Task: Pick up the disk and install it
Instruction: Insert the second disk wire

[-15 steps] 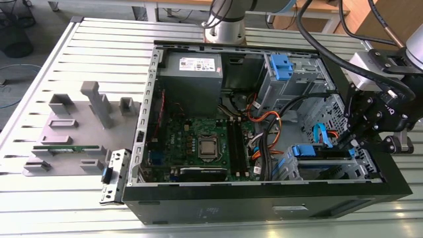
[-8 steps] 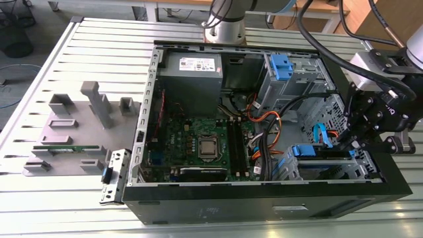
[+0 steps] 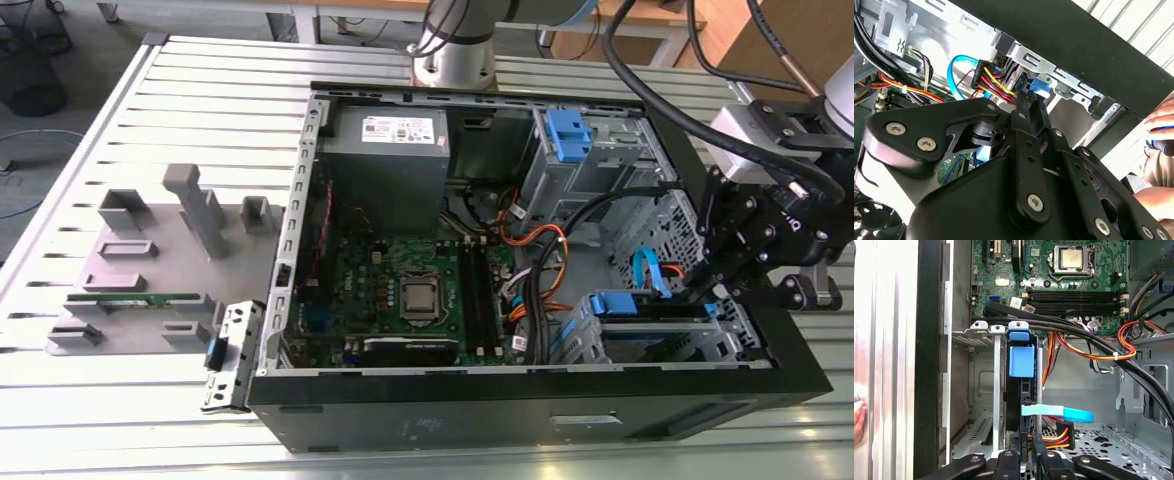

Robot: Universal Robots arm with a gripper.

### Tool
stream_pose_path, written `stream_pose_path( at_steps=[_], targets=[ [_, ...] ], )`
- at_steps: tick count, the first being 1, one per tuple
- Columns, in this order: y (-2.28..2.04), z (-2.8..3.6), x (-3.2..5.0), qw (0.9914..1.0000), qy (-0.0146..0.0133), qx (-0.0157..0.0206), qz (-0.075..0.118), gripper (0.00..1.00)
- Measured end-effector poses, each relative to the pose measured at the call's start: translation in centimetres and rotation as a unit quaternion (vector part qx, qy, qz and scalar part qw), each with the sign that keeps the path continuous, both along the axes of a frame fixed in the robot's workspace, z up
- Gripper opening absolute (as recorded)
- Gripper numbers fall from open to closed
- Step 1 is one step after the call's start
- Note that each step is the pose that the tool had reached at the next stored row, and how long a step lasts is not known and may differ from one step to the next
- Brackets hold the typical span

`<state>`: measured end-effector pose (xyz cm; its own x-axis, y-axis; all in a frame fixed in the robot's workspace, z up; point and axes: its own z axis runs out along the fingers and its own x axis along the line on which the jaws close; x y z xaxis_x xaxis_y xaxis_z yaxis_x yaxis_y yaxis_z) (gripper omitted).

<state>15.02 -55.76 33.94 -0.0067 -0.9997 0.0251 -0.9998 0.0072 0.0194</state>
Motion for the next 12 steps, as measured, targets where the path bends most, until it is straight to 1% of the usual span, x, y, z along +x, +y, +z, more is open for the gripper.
stream_pose_path(
  at_steps=[5, 6, 12],
  targets=[
    [0.00, 0.00, 0.00, 1.00000, 0.0000, 0.0000, 0.000, 0.23],
    [0.00, 0.00, 0.00, 1.00000, 0.0000, 0.0000, 0.000, 0.16],
    [0.00, -0.01, 0.00, 1.00000, 0.0000, 0.0000, 0.000, 0.16]
  ],
)
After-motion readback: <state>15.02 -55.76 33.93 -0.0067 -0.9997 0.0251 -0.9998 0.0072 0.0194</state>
